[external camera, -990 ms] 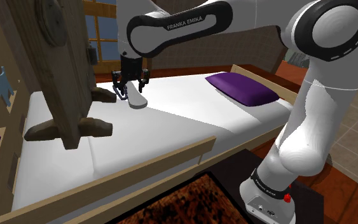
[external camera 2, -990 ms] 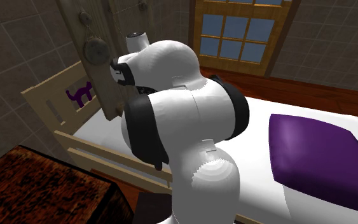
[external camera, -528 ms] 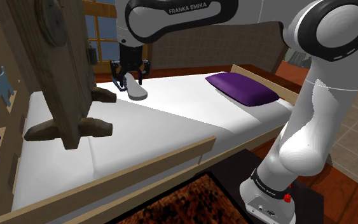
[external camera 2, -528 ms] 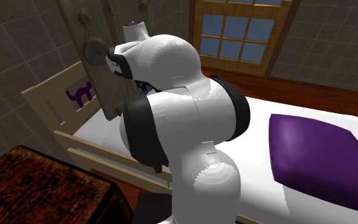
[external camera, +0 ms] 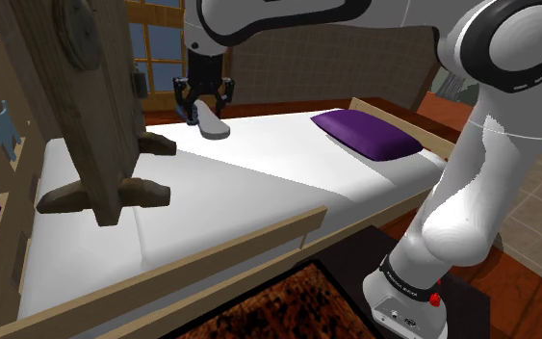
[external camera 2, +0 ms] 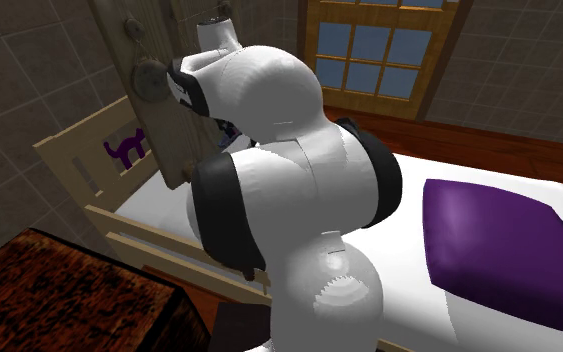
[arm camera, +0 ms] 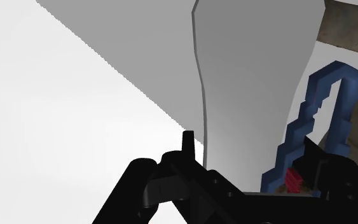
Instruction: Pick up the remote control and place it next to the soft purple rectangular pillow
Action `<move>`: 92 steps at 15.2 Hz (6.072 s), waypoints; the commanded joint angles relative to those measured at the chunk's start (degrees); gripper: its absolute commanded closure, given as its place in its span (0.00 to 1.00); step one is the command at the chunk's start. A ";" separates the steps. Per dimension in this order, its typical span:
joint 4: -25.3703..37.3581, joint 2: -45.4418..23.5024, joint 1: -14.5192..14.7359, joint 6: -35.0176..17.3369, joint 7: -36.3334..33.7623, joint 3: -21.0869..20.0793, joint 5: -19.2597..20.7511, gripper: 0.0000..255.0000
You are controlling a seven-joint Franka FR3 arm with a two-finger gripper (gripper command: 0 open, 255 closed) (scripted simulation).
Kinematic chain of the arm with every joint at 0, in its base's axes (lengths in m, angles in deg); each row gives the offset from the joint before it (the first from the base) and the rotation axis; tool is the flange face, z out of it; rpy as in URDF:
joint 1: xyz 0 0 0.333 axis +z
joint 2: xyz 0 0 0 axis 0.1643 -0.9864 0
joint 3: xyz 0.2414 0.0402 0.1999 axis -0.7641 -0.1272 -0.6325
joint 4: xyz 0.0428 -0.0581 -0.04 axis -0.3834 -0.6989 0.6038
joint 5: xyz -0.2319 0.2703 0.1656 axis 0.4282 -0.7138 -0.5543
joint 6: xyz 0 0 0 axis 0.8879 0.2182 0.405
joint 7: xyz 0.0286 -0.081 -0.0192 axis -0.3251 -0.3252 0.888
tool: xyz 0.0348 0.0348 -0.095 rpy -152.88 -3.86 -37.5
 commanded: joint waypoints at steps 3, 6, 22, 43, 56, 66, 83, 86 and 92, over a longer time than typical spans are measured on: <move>-6.31 5.34 -3.06 -1.90 5.34 2.01 -2.31 1.00; -10.58 8.94 -5.13 -3.16 9.64 3.93 -3.75 1.00; -22.65 19.48 -14.33 -6.39 32.69 16.94 -6.57 1.00; -26.06 16.17 -21.17 -13.76 50.58 28.04 -7.15 1.00; -32.45 12.44 -21.21 -23.85 50.90 28.31 -7.64 1.00; -35.97 8.11 -21.21 -31.66 51.48 28.46 -8.50 1.00; -36.23 8.57 -21.20 -31.47 51.38 28.45 -8.38 0.00; -34.88 12.53 -21.18 -26.20 50.78 28.34 -7.55 0.00; -34.88 12.53 -21.19 -26.20 50.78 28.33 -7.55 0.00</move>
